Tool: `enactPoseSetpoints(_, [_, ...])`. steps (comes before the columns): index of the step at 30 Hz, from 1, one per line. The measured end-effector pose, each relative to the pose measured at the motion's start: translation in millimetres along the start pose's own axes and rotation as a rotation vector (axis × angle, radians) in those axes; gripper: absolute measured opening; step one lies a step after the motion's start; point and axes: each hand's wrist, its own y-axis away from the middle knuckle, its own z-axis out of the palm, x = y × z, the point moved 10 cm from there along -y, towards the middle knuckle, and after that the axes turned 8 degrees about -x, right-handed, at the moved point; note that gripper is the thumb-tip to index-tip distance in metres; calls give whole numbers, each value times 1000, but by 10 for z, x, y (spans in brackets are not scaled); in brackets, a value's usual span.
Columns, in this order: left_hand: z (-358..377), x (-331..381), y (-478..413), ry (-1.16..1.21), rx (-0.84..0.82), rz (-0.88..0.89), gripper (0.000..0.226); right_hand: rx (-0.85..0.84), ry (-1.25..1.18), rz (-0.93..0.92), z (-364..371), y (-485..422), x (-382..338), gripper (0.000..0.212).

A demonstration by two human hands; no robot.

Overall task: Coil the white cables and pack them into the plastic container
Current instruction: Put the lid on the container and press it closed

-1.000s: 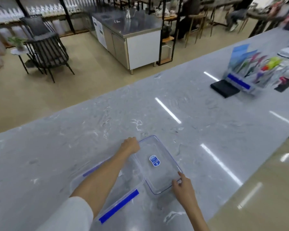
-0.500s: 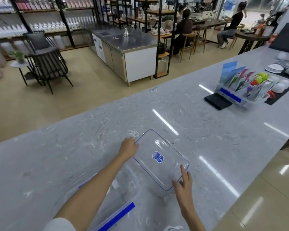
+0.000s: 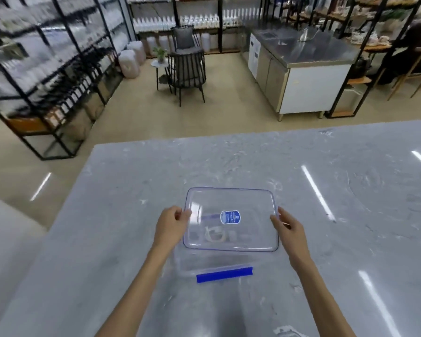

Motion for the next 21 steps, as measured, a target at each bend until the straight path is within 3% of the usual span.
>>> enactPoseSetpoints(4, [-107,-421,487,-1,71,-37,43,-168,251,-83,427,131,103,20])
enactPoseSetpoints(7, [85,-610,572,-111,28,-142,23,-75,534,-58,439,161,213,25])
enactPoseSetpoints(10, [244,-708,515,-224,-5,-258,25,17,696,-52,412,131,178,31])
enactPoseSetpoints(21, [336,-719,365,-213,-15,-283,26,29,870,116,447,31,287,46])
